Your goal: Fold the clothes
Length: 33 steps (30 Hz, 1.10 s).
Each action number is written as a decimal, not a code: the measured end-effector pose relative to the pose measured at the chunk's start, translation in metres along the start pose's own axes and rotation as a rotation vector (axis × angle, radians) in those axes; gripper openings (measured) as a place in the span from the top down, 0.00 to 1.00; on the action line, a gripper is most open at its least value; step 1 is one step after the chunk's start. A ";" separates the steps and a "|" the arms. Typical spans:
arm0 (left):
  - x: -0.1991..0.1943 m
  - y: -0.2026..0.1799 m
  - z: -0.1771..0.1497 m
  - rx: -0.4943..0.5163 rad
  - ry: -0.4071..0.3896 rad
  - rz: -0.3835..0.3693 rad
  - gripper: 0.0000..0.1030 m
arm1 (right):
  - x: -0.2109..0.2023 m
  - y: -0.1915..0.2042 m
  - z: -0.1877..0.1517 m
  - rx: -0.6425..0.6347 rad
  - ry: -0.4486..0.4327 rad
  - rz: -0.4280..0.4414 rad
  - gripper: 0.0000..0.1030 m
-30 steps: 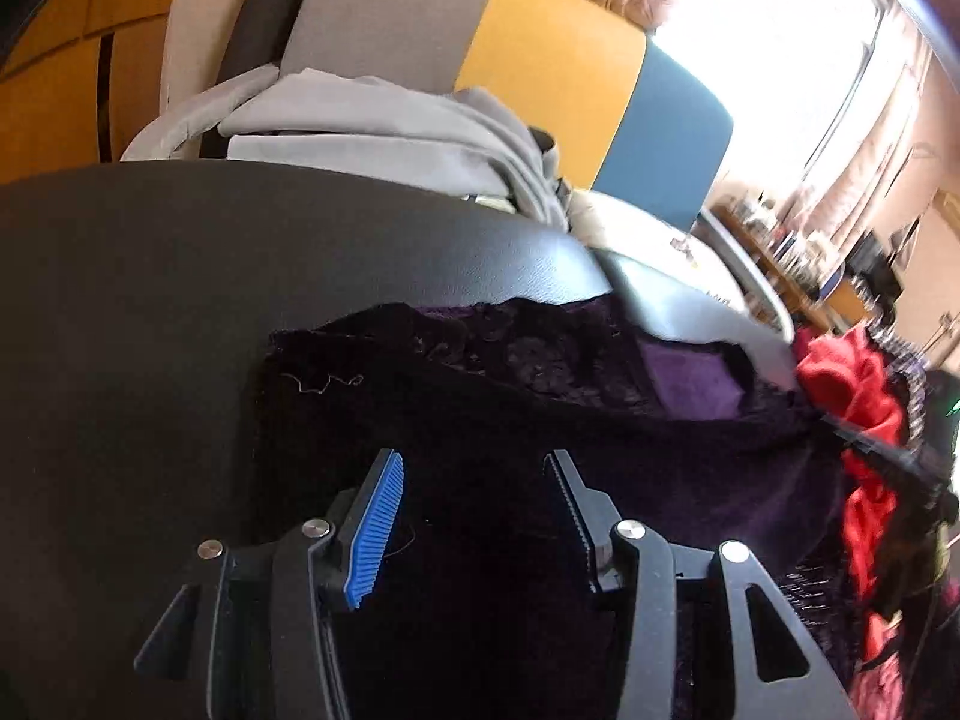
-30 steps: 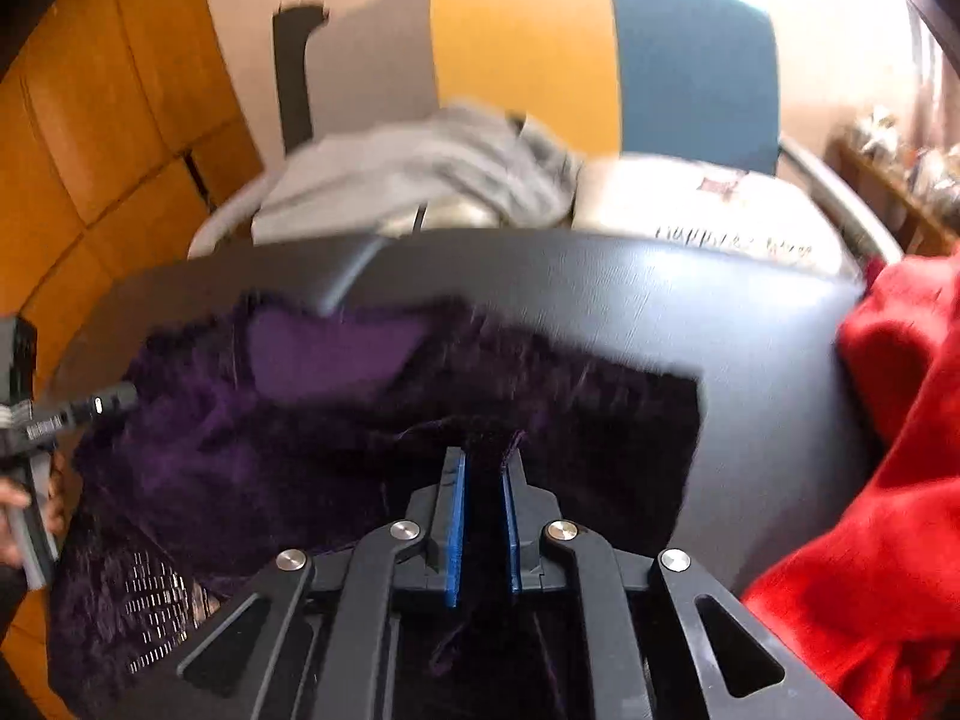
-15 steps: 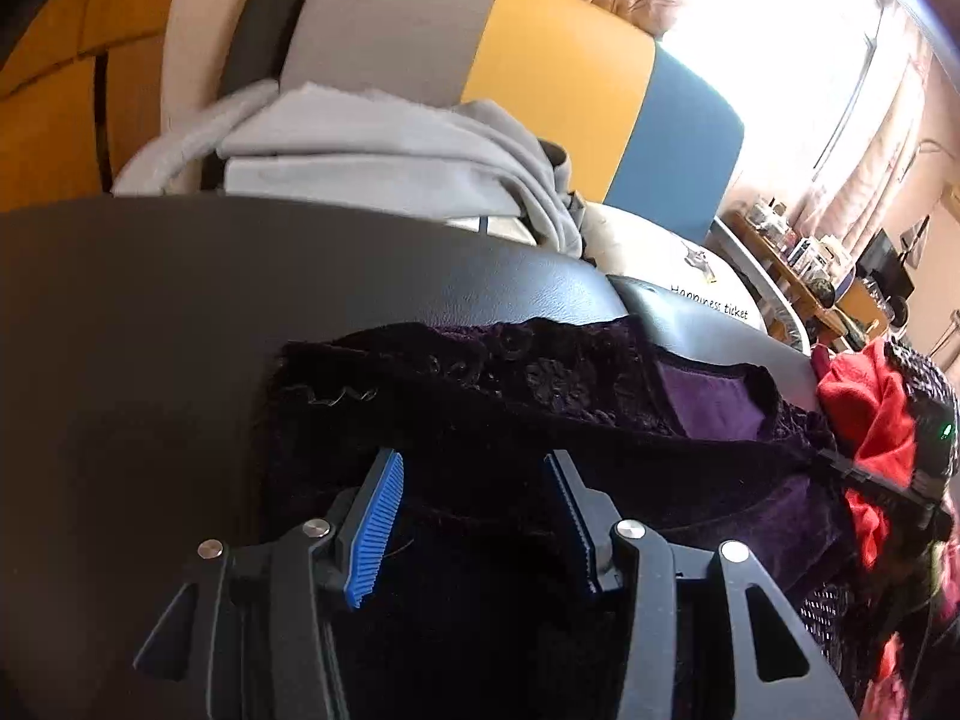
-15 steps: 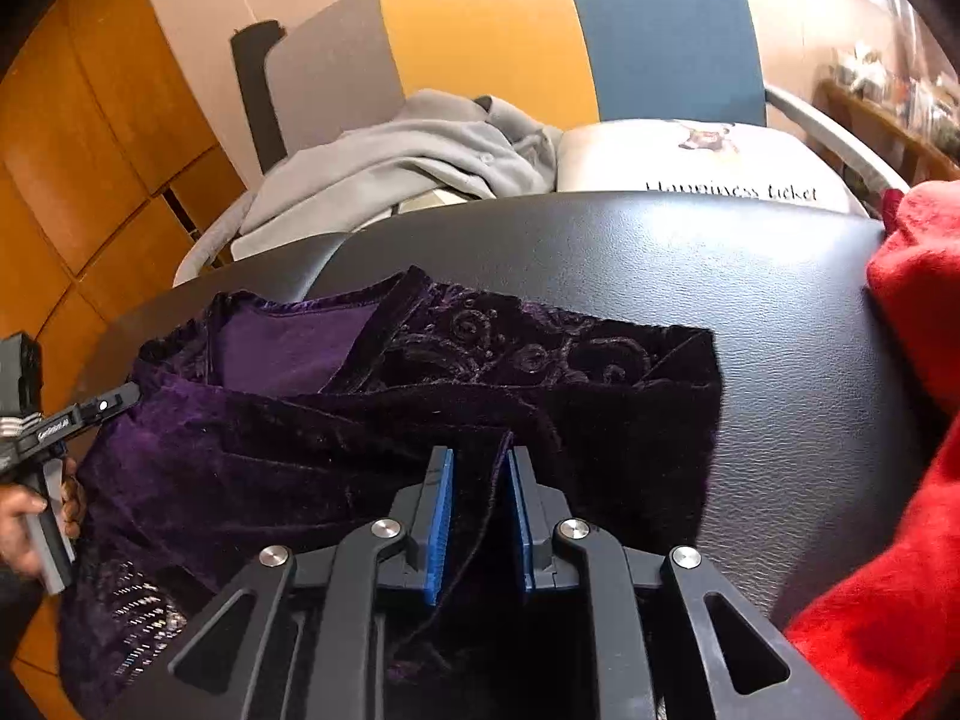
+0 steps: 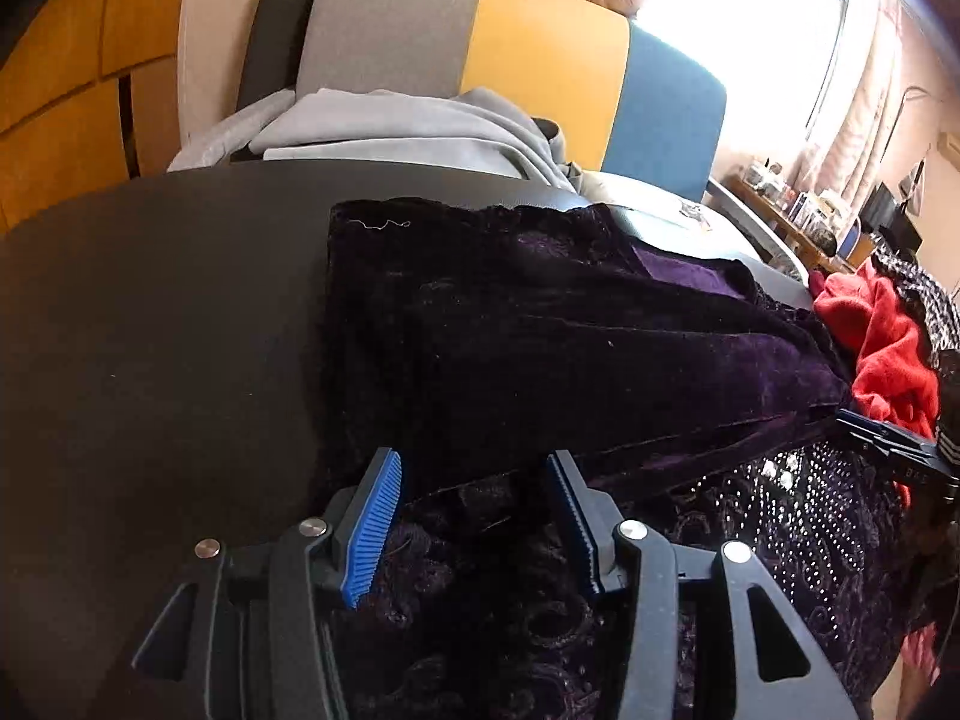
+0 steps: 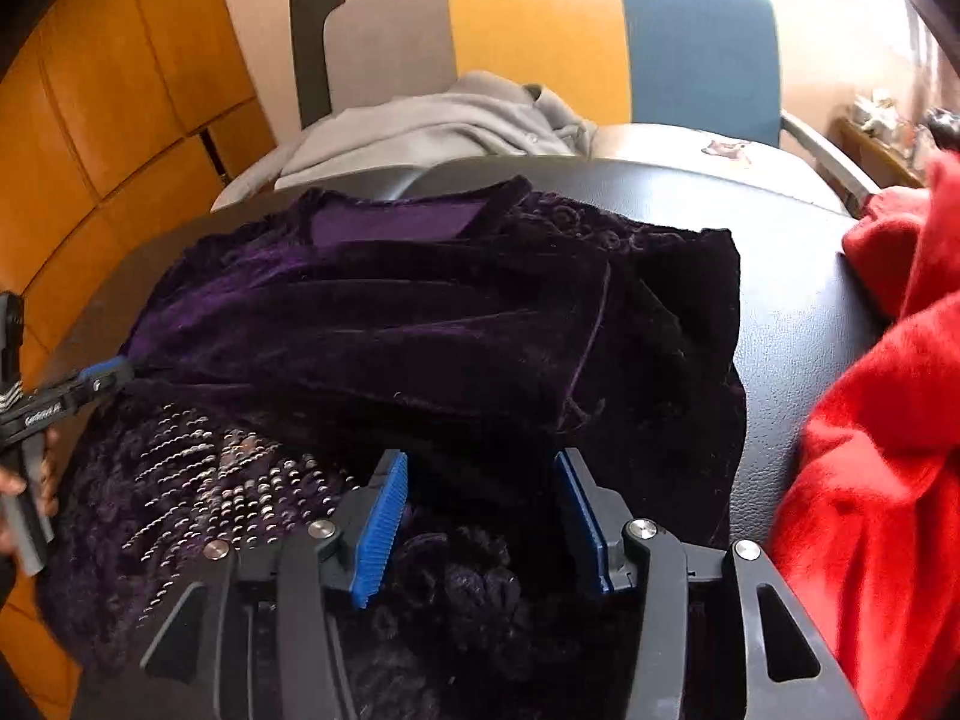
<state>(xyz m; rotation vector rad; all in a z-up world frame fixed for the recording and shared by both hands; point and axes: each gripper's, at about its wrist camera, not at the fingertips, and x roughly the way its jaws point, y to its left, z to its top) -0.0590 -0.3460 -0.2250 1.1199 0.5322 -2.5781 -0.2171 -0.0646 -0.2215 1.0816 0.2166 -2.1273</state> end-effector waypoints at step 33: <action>-0.119 0.021 -0.114 -0.050 0.002 0.127 0.43 | -0.102 0.016 -0.103 0.055 0.051 0.136 0.00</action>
